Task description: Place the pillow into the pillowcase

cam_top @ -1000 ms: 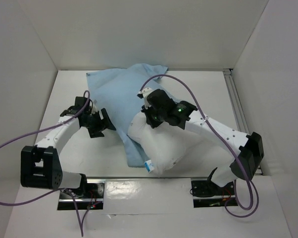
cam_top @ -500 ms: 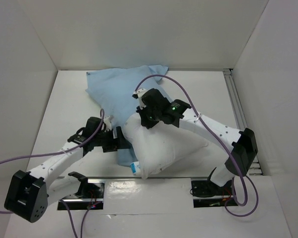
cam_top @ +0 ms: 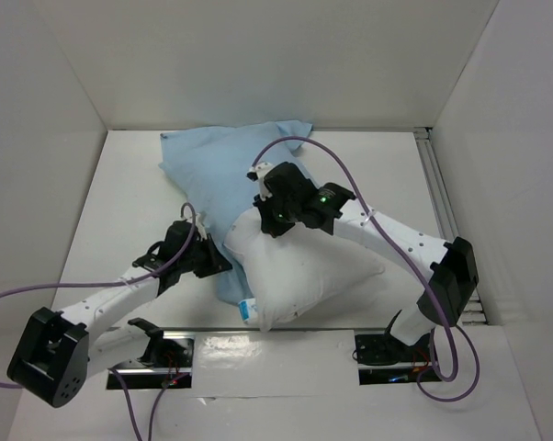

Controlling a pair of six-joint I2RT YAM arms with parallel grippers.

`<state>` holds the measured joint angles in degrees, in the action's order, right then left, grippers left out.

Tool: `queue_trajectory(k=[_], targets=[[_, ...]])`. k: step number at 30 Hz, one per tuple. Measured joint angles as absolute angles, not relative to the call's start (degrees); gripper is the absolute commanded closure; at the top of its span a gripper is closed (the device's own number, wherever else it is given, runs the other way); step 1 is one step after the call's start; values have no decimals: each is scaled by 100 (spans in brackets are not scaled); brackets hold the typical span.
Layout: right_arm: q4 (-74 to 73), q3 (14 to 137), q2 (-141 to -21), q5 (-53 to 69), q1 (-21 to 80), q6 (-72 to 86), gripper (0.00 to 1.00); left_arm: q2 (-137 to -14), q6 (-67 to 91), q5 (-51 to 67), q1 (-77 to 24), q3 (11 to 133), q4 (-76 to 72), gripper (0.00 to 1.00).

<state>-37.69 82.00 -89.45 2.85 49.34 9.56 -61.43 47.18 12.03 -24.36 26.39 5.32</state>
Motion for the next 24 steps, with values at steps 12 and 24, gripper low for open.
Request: queue_trajectory(k=[12, 24], targets=[[-4427, 11034, -10833, -102, 4604, 1017, 100, -4576, 5037, 1900, -2412, 3317, 987, 100], [-2294, 10029, -10127, -913, 3994, 1208, 100, -5339, 5583, 4058, -2377, 5009, -414, 100]])
